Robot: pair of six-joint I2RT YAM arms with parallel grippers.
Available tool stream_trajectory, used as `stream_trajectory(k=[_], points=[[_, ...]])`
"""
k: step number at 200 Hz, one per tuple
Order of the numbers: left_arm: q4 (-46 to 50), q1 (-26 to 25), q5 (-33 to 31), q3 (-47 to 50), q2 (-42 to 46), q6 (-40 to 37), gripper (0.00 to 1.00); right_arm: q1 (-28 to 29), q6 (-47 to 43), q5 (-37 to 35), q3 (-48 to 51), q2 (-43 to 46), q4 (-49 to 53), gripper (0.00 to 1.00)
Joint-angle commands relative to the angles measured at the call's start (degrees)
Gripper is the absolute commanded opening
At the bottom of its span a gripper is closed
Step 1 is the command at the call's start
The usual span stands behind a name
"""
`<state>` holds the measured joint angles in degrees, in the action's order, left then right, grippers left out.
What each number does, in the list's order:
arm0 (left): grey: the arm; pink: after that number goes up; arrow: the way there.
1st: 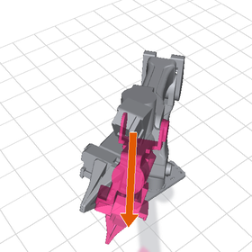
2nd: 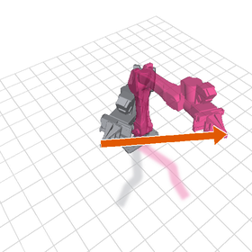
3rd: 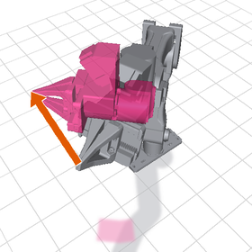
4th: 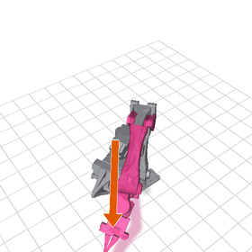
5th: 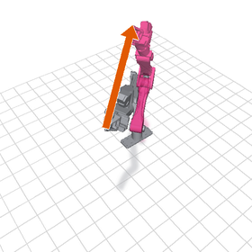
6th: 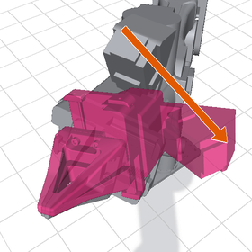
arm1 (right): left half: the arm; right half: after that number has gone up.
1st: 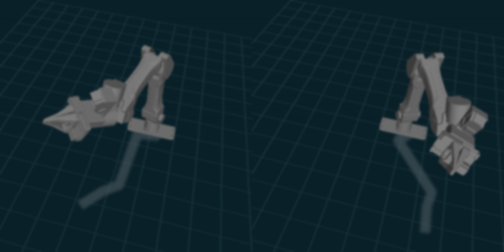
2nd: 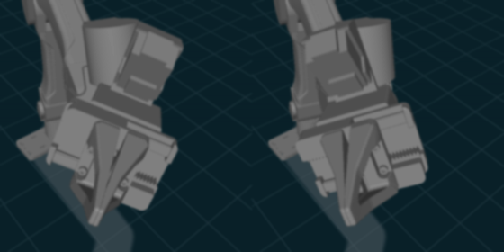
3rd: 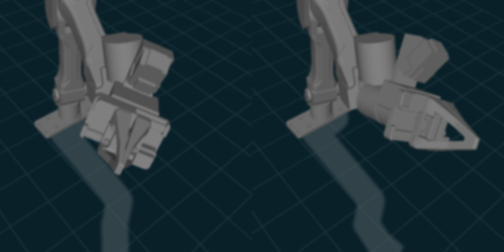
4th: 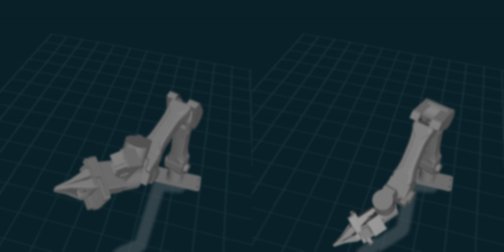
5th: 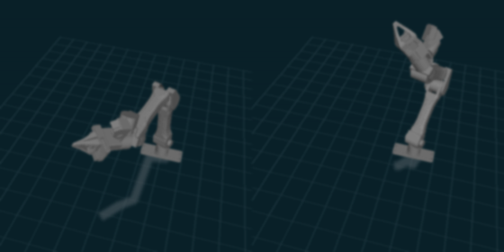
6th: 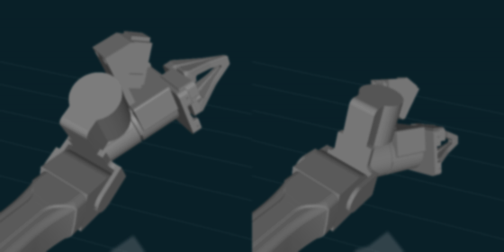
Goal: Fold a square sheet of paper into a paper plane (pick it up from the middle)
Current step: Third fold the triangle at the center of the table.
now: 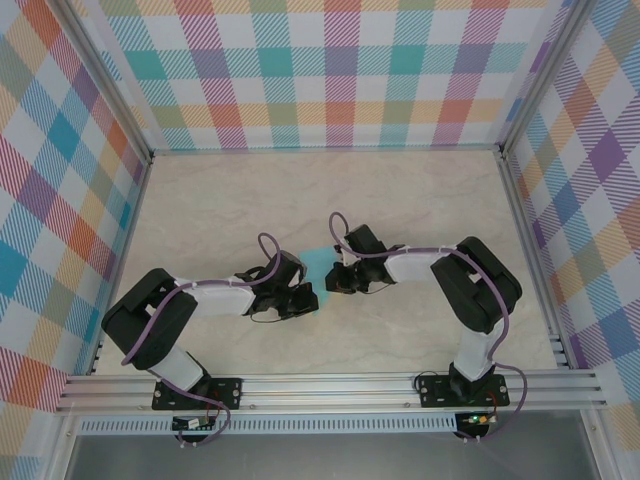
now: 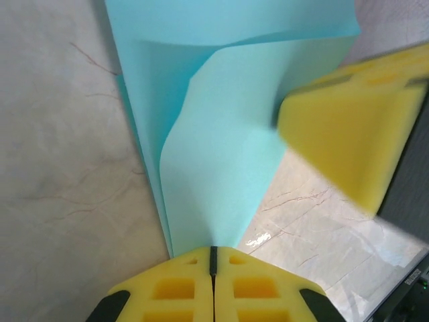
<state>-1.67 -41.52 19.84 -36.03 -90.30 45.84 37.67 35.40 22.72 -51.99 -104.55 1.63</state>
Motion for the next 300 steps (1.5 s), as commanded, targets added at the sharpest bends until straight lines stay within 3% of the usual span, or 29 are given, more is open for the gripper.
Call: stream_trajectory(k=[1, 36, 68, 104, 187, 235, 300], points=[[13.35, -0.31, -6.04, 2.37, -2.07, -0.22, 0.06, -2.66, -4.08, -3.51, -2.65, -1.95, 1.60, 0.10], [13.45, -0.32, -6.04, 2.28, -2.07, -0.34, 0.06, -5.11, -5.08, -6.23, -5.28, -2.92, 4.74, 0.10], [13.54, -0.26, -6.12, 1.96, -1.80, -0.23, 0.06, -5.06, -4.65, -6.44, -4.57, 3.50, 5.52, 0.10], [13.67, -0.30, -6.52, 1.40, -1.94, -0.26, 0.06, -3.24, -3.41, -3.09, -1.69, 7.68, 3.92, 0.11], [14.04, -0.31, -7.55, 1.40, -2.50, 0.39, 0.06, 0.08, -5.07, 8.83, -1.69, -0.53, 0.36, 0.10], [15.08, -0.28, -7.73, 1.41, -2.38, 0.56, 0.06, -0.52, -7.26, 4.59, -3.45, -3.66, 3.83, 0.10], [15.82, -0.27, -7.88, 2.04, -2.34, 0.31, 0.05, -7.32, -8.20, -3.73, -4.38, -3.82, 8.00, 0.10]])
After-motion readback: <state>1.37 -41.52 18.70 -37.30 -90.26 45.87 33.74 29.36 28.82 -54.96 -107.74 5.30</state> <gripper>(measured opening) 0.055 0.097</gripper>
